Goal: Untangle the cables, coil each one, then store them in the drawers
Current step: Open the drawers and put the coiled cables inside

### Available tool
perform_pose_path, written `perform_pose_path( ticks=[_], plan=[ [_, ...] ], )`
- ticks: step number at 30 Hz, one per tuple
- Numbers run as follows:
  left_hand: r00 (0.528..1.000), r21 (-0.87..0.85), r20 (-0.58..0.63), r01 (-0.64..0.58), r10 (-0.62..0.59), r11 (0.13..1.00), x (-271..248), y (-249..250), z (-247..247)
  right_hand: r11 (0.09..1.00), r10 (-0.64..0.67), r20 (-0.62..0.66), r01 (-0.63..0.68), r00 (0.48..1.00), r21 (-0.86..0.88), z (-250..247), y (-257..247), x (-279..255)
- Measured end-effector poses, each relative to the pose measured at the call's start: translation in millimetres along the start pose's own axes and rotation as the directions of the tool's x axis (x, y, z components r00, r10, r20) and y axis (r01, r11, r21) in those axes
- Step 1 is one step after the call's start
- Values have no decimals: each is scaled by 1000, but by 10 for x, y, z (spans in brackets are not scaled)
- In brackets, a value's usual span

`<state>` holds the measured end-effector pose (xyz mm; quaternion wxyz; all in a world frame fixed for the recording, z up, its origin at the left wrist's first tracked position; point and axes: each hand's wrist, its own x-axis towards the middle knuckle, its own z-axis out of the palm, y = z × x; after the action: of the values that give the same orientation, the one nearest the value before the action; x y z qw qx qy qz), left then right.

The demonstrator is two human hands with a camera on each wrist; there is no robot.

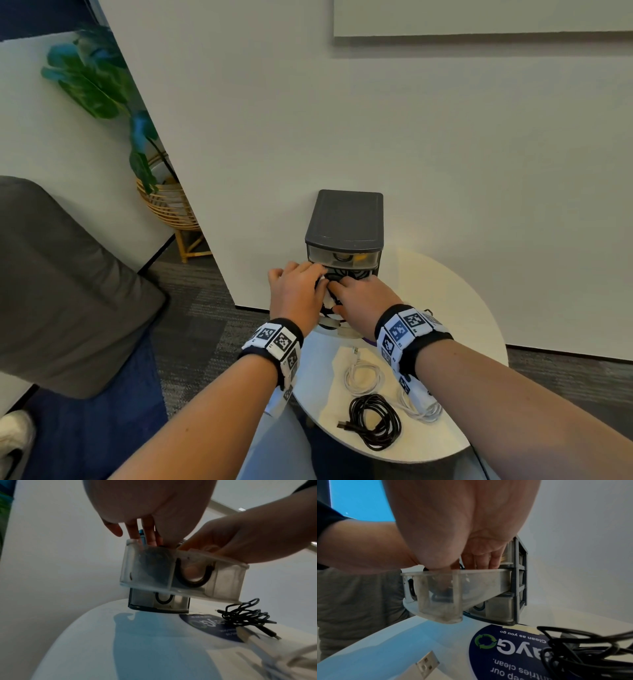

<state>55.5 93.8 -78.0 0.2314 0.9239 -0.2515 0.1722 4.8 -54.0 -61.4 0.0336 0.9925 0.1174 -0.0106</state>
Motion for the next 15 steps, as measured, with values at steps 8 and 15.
perform_pose_path(
  ticks=[8,15],
  plan=[
    [986,-57,163,41,-31,998,67,-122,21,997,72,26,-71,997,-30,26,29,63],
    [960,78,270,-103,79,992,42,-158,-107,988,114,119,-100,986,-116,-150,-49,79]
  ],
)
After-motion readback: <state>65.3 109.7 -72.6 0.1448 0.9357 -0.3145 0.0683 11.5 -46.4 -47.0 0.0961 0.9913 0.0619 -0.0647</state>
